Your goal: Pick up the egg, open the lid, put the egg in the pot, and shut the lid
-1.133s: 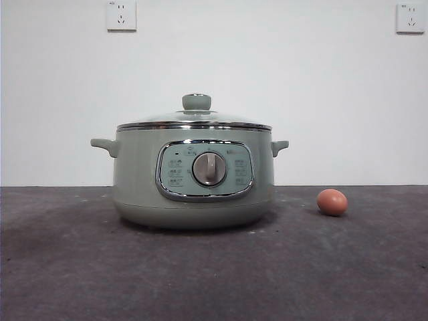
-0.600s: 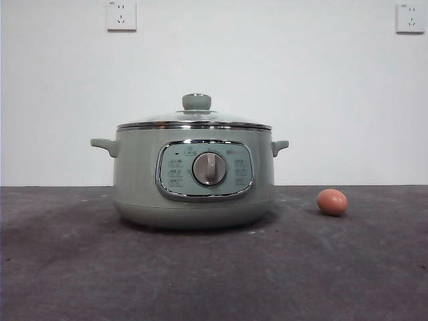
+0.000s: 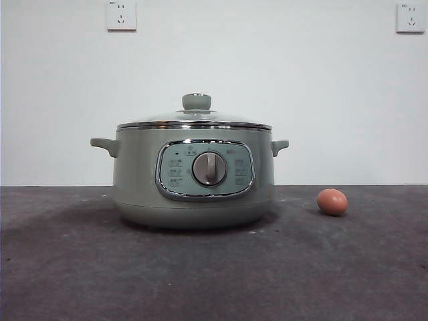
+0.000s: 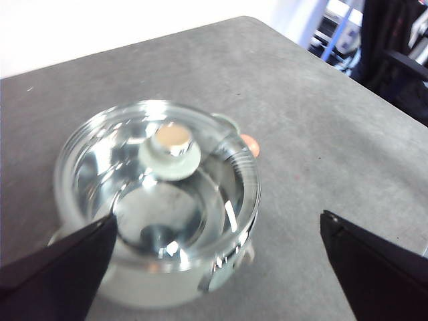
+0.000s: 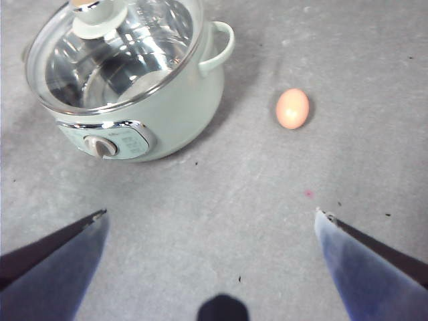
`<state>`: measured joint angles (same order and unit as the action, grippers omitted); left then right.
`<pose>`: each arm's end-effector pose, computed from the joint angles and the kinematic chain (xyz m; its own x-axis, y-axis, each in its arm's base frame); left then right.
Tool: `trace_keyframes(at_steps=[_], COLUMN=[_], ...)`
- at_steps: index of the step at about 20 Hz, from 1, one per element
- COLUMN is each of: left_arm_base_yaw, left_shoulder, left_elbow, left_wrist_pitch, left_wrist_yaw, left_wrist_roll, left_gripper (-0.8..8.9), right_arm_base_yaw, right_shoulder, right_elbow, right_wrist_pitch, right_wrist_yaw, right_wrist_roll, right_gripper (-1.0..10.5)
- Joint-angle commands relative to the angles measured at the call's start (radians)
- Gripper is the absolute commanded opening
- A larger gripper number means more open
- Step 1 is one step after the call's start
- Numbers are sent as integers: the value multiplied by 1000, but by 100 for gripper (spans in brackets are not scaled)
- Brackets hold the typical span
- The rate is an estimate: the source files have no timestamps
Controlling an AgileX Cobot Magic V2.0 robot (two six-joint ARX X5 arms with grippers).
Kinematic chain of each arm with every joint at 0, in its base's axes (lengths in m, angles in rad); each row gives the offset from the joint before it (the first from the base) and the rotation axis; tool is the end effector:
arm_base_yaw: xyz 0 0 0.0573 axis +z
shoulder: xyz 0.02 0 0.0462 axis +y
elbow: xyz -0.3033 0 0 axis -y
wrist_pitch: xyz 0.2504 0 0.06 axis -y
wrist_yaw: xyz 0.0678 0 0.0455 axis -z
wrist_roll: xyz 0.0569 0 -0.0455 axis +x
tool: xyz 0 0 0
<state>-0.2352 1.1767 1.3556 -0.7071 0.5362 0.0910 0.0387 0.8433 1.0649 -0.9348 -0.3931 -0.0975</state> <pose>0.2267 -0.0842 0.4283 0.6030 -0.6698 -0.4332 0.6714 0.7195 -0.1779 0.1395 0.0272 0.3648 0.6832 0.4098 -0.6044 -0.3873 0.9050 0.1758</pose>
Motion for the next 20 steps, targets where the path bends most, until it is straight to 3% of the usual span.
trace_keyframes(at_steps=[1, 9, 20], left_arm_base_yaw=[-54, -172, -186], left_shoulder=[133, 523, 684], left_elbow=[90, 368, 375], left_wrist_pitch=[15, 18, 132], left_wrist_yaw=[-44, -154, -230], left_wrist_roll=[55, 106, 130], left_gripper=[683, 683, 682], right_arm_base_yaw=[1, 1, 1], right_shoulder=[21, 80, 117], right_elbow=[17, 53, 53], right_wrist_pitch=[11, 20, 22], right_wrist_yaw=[-4, -4, -4], right_wrist_roll=[12, 15, 15], right_gripper=[603, 603, 599])
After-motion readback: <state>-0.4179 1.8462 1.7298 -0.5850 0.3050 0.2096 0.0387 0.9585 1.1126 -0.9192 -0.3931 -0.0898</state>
